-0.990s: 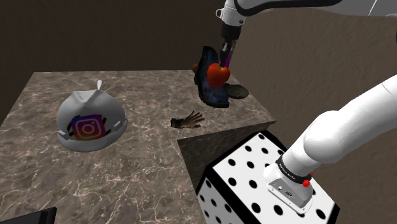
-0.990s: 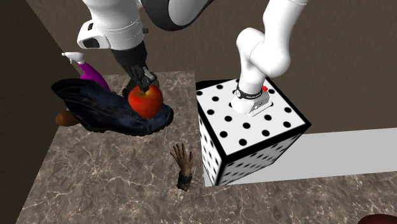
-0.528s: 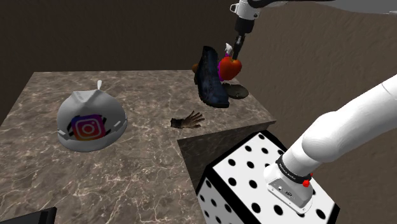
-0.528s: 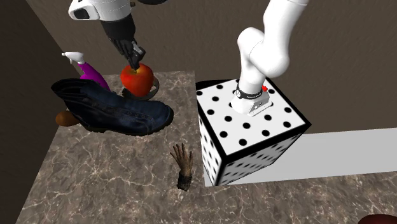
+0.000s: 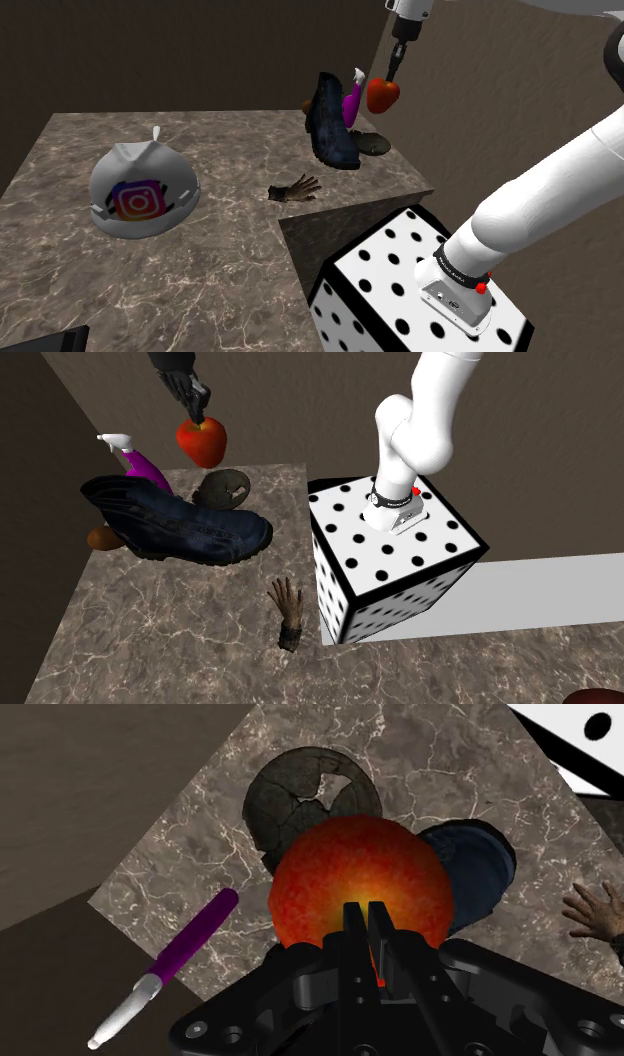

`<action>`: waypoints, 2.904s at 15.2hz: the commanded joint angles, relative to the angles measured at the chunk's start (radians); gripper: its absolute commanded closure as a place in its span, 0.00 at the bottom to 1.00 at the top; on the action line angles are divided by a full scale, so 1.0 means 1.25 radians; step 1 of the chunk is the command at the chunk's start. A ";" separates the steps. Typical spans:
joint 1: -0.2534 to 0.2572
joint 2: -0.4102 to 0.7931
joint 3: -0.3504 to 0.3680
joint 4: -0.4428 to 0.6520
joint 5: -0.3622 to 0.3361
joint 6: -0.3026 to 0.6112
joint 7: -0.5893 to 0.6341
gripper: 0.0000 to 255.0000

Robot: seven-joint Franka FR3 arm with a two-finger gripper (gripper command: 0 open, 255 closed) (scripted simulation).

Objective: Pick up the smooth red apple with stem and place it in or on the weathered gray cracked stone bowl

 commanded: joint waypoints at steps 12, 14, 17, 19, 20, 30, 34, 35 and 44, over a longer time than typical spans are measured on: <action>-0.033 0.037 -0.049 -0.046 -0.003 0.089 -0.074 1.00; -0.033 0.038 -0.050 -0.066 -0.004 0.111 -0.072 1.00; -0.033 0.041 -0.050 -0.095 -0.004 0.143 -0.070 1.00; -0.034 0.044 -0.051 -0.114 -0.004 0.164 -0.069 1.00; -0.034 0.046 -0.051 -0.123 -0.004 0.175 -0.069 1.00; -0.036 0.070 -0.055 -0.197 -0.004 0.272 -0.065 1.00; -0.036 0.070 -0.055 -0.197 -0.004 0.272 -0.065 1.00; -0.036 0.070 -0.055 -0.197 -0.004 0.272 -0.065 1.00; -0.034 0.061 -0.053 -0.178 -0.004 0.245 -0.064 0.00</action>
